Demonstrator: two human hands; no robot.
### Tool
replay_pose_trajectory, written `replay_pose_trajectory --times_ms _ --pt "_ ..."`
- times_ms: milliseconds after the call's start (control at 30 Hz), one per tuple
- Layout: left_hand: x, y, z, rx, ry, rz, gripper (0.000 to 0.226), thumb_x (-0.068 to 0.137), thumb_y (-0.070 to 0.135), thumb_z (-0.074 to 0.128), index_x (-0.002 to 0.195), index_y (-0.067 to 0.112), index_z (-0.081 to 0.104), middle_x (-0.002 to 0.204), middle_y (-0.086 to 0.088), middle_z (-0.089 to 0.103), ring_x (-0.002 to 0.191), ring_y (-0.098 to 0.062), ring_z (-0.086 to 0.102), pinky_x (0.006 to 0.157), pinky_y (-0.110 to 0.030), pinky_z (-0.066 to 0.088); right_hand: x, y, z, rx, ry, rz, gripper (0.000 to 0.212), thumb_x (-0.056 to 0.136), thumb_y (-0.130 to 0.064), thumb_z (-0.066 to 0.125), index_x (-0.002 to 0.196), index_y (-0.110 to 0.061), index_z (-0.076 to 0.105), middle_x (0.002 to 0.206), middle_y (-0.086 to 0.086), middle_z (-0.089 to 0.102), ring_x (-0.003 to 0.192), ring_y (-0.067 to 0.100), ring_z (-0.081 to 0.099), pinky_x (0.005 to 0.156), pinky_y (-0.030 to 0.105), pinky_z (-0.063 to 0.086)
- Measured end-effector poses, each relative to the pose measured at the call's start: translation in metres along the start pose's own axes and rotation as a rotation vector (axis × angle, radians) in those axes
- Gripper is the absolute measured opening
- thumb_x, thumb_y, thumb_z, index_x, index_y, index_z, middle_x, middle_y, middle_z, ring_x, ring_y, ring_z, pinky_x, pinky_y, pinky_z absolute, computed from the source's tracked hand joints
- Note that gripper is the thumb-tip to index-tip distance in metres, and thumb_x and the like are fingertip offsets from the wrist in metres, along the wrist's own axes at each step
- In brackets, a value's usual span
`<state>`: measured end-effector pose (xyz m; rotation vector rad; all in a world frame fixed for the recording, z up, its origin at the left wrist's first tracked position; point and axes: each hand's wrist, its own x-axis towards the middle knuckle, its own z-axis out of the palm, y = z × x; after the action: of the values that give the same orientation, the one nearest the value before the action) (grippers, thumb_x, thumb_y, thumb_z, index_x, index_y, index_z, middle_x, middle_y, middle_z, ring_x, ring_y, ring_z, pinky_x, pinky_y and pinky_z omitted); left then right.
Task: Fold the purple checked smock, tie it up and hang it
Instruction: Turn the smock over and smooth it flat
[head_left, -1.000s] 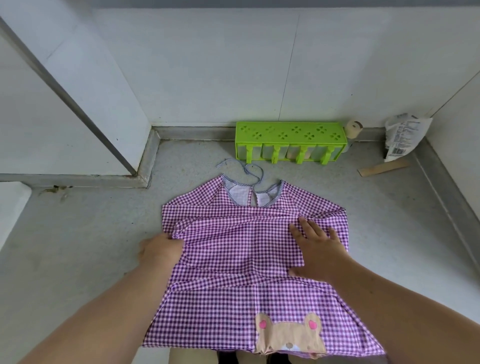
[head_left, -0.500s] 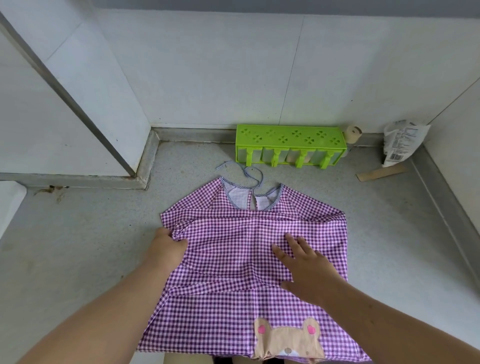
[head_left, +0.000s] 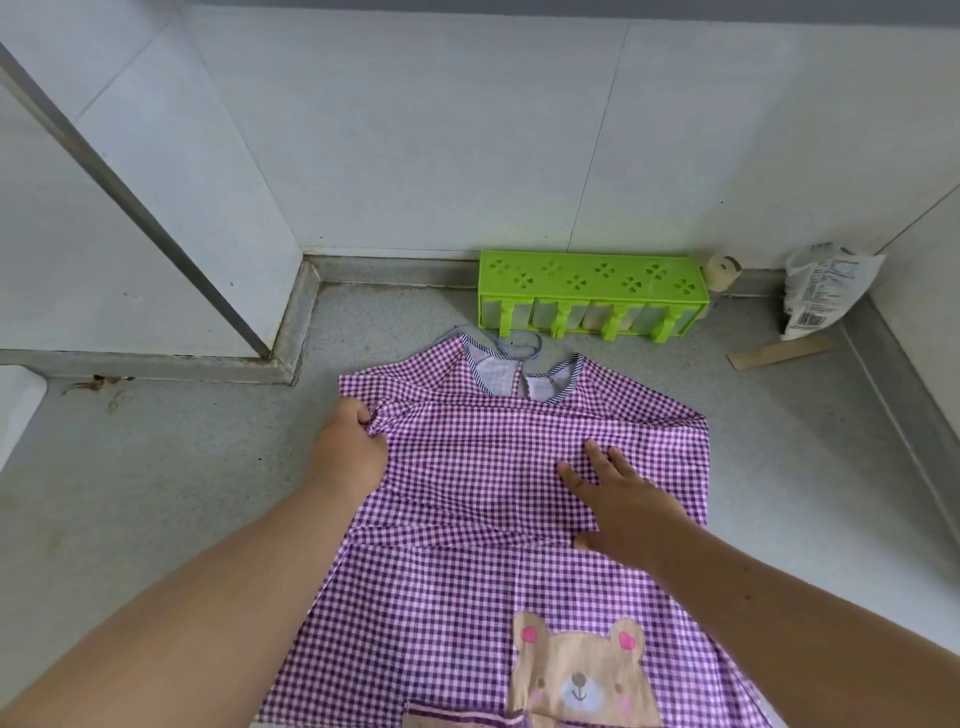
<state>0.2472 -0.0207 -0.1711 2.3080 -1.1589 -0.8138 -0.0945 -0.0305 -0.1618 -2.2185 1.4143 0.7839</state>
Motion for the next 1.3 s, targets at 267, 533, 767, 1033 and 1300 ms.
replay_pose_trajectory --times_ms 267,533,767,1033,1300 --pt "-0.011 -0.013 -0.001 0.411 0.041 0.064 0.050 0.089 0.029 0.074 0.130 0.033 0.047 0.135 -0.005 0.042 0.119 -0.027 0.049 0.097 -0.045 0.052 0.008 0.002 -0.003 -0.049 0.000 -0.017 0.101 0.095 -0.064 0.059 0.162 -0.042 -0.014 0.169 0.006 -0.028 0.159 0.035 -0.013 0.121 0.058 0.032" --pt "-0.018 -0.021 0.007 0.602 -0.164 0.164 0.066 0.089 0.045 0.074 0.148 0.038 0.047 0.155 -0.001 0.033 0.136 -0.025 0.043 0.112 -0.045 0.047 -0.004 -0.012 0.004 -0.128 0.142 -0.161 0.075 0.101 -0.043 0.058 0.164 -0.031 0.019 0.173 0.003 0.003 0.157 0.028 0.018 0.118 0.051 0.036" --pt "-0.027 -0.025 -0.007 0.859 -0.239 0.704 0.055 0.097 0.041 0.062 0.150 0.036 0.048 0.141 0.008 0.047 0.127 -0.017 0.045 0.111 -0.039 0.044 -0.009 -0.009 0.010 -0.229 0.135 -0.284 0.071 0.101 -0.014 0.057 0.162 -0.035 0.026 0.172 0.008 0.012 0.156 0.033 0.020 0.108 0.051 0.048" --pt "-0.030 -0.021 -0.013 0.935 -0.428 0.528 0.062 0.096 0.070 0.048 0.147 0.035 0.045 0.143 0.006 0.046 0.128 -0.017 0.049 0.108 -0.039 0.048 -0.017 0.000 0.006 0.075 0.147 -0.106 0.042 0.107 -0.049 0.039 0.149 -0.051 0.046 0.171 -0.013 0.018 0.157 0.020 0.019 0.125 0.048 0.024" --pt "-0.020 -0.037 -0.006 0.554 -0.214 0.051 0.032 0.100 0.052 0.060 0.119 0.033 0.077 0.157 0.000 0.039 0.140 -0.023 0.043 0.117 -0.042 0.042 -0.027 0.048 0.018 0.417 0.326 0.525 0.016 0.096 -0.037 0.066 0.108 -0.045 0.072 0.164 0.003 0.032 0.147 0.034 0.034 0.116 0.054 0.041"
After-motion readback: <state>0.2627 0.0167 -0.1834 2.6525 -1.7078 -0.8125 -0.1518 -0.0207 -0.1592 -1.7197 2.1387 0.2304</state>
